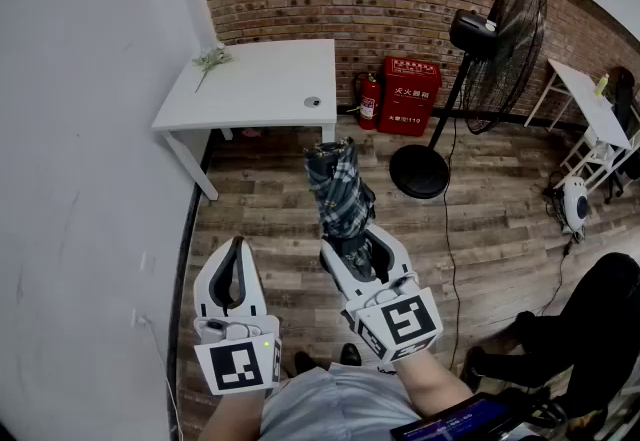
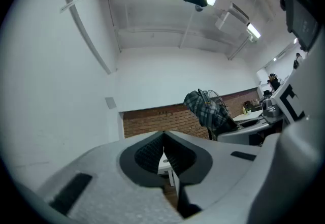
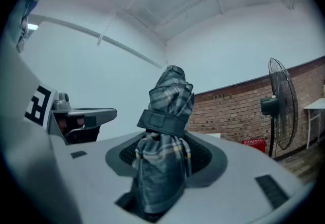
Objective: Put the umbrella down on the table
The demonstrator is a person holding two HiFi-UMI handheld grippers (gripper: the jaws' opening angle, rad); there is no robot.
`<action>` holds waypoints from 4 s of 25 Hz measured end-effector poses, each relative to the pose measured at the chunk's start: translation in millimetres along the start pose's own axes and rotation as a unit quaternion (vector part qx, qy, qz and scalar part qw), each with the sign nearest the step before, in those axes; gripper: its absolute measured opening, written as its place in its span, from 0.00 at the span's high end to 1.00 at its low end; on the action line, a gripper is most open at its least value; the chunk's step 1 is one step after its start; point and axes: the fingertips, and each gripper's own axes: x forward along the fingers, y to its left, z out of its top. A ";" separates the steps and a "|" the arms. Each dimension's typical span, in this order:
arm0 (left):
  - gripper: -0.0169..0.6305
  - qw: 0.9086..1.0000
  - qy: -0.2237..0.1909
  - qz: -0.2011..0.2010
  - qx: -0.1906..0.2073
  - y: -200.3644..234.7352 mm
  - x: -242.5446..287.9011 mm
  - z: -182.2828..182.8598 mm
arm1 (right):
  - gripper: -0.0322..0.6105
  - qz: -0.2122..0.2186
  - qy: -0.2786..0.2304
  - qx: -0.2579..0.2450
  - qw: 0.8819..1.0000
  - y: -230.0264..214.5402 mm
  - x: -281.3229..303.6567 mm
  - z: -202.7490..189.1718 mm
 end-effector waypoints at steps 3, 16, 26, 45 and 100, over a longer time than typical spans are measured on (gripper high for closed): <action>0.96 1.000 0.000 0.000 0.001 -4.9 2.4 -0.5 | 0.63 0.000 -0.003 -0.001 1.000 -5.4 -2.3 0.8; 0.96 1.000 0.015 0.022 0.001 -29.7 18.6 -14.0 | 0.63 0.024 0.008 0.004 1.000 -36.9 -6.6 -11.6; 0.96 0.999 0.030 0.033 -0.003 -4.9 55.5 -44.1 | 0.63 0.032 0.025 0.012 0.999 -47.4 41.3 -33.3; 0.96 0.996 0.066 0.044 -0.045 176.8 244.2 -133.4 | 0.63 0.040 0.054 -0.002 0.998 -51.7 312.9 -60.6; 0.96 0.998 0.063 0.009 0.003 330.2 644.2 -195.5 | 0.63 0.026 0.049 0.002 0.998 -214.0 711.5 -46.7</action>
